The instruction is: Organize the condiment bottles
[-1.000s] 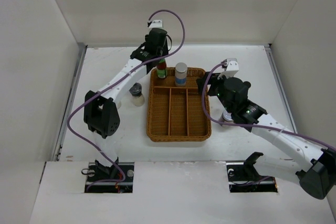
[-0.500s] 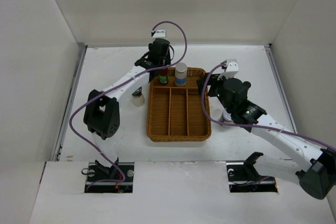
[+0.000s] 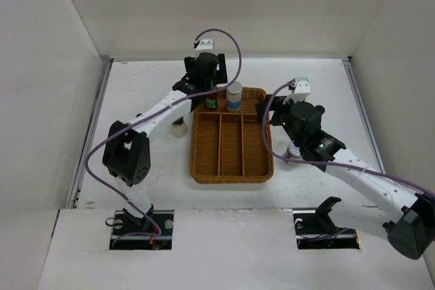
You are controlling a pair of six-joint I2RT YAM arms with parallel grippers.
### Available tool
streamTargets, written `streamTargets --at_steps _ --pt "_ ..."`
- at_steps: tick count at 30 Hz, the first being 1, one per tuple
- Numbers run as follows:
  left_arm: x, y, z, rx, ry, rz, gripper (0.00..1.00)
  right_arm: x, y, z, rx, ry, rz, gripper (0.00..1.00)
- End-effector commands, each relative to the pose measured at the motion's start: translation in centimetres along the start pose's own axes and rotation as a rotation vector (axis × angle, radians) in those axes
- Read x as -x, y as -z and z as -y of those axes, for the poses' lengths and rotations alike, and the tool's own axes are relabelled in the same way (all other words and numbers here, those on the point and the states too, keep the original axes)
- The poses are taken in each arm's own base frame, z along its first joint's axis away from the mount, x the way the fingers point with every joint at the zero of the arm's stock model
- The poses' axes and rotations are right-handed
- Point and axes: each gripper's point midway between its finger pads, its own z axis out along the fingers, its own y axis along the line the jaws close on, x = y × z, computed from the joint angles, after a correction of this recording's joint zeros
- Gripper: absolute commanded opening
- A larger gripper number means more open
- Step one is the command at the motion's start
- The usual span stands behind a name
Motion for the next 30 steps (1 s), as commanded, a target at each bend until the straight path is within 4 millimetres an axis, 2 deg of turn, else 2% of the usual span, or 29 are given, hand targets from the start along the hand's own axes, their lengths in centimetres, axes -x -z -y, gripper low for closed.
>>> streamTargets --at_steps 1,3,4,7,9,11,13,16,18,21,24,26,30 --pt "5.9 3.2 0.2 -0.018 0.055 0.162 0.80 2.6 0.7 -0.2 0.009 -0.051 0.090 0.88" --pt "7.4 4.6 -0.1 -0.016 0.063 0.215 0.84 2.9 1.0 0.2 -0.005 -0.062 0.103 0.85" --pt "8.4 5.8 -0.2 -0.016 0.074 0.257 0.86 3.1 1.2 0.6 -0.020 -0.069 0.111 0.80" --pt "10.8 9.3 -0.8 -0.023 0.113 0.366 0.87 3.5 2.0 2.4 -0.097 -0.091 0.130 0.50" --pt "11.9 12.3 -1.4 -0.032 0.147 0.435 0.86 3.3 2.8 4.6 -0.197 -0.110 0.134 0.32" --pt "11.7 14.8 -2.2 -0.043 0.174 0.473 0.84 2.8 3.8 6.9 -0.314 -0.101 0.119 0.27" --pt "10.5 16.9 -2.9 -0.062 0.188 0.482 0.80 2.1 4.9 8.9 -0.422 -0.068 0.096 0.30" --pt "6.7 18.9 -3.3 -0.107 0.178 0.444 0.73 1.3 6.3 11.1 -0.543 -0.010 0.058 0.47" --pt "3.7 19.9 -3.6 -0.124 0.171 0.409 0.71 0.0 7.2 10.8 -0.536 0.004 0.009 0.57" --pt "-0.4 21.6 -2.9 -0.179 0.162 0.343 0.70 -1.9 9.0 9.8 -0.496 -0.032 -0.049 0.68" --pt "-3.2 22.7 -2.1 -0.243 0.156 0.297 0.70 -2.3 10.5 10.3 -0.516 -0.042 -0.082 0.69" --pt "-4.5 23.1 -1.6 -0.275 0.157 0.280 0.70 -2.9 11.3 10.7 -0.533 -0.029 -0.130 0.70" --pt "-5.8 23.2 -1.2 -0.303 0.157 0.270 0.71 -6.3 12.4 11.4 -0.573 -0.005 -0.270 0.71"
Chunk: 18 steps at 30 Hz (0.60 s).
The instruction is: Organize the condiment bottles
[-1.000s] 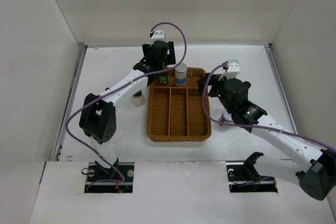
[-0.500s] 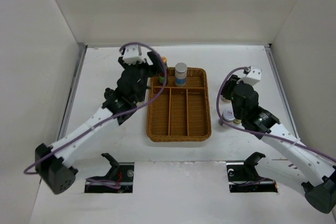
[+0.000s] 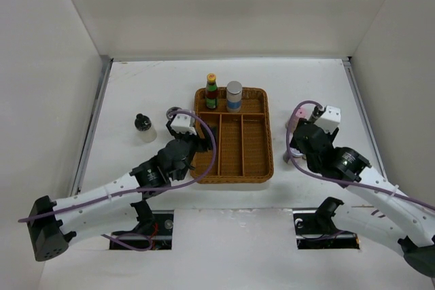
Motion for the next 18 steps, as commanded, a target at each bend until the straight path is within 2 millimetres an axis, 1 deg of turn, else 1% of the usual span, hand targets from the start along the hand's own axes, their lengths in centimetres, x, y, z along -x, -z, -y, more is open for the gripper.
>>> streamTargets --at_steps 1,3,4,6,9,12,15,18 --pt "1.0 0.4 0.7 -0.034 0.082 0.050 0.71 -3.2 0.6 1.6 -0.061 0.044 -0.134 0.72" --pt "0.8 0.3 1.4 -0.069 0.093 0.050 0.71 -5.0 0.4 1.3 -0.049 0.071 -0.200 0.73" --pt "0.6 0.3 1.8 -0.086 0.096 0.046 0.71 -5.6 0.3 1.0 -0.040 0.072 -0.221 0.74" --pt "0.4 0.0 2.4 -0.109 0.099 0.043 0.72 -6.1 0.1 0.3 -0.020 0.067 -0.240 0.76" --pt "0.2 0.0 3.3 -0.142 0.102 0.034 0.72 -6.2 -0.2 -0.5 0.003 0.044 -0.250 0.81" --pt "0.0 -0.1 3.9 -0.165 0.109 0.034 0.72 -7.2 -1.3 -1.0 0.012 0.024 -0.275 0.86" --pt "-0.2 0.0 4.3 -0.180 0.116 0.032 0.72 -8.3 -2.5 -1.3 0.015 0.001 -0.298 0.87" --pt "-0.3 0.1 4.6 -0.192 0.117 0.028 0.72 -8.4 -3.2 -1.2 0.004 -0.018 -0.287 0.87"
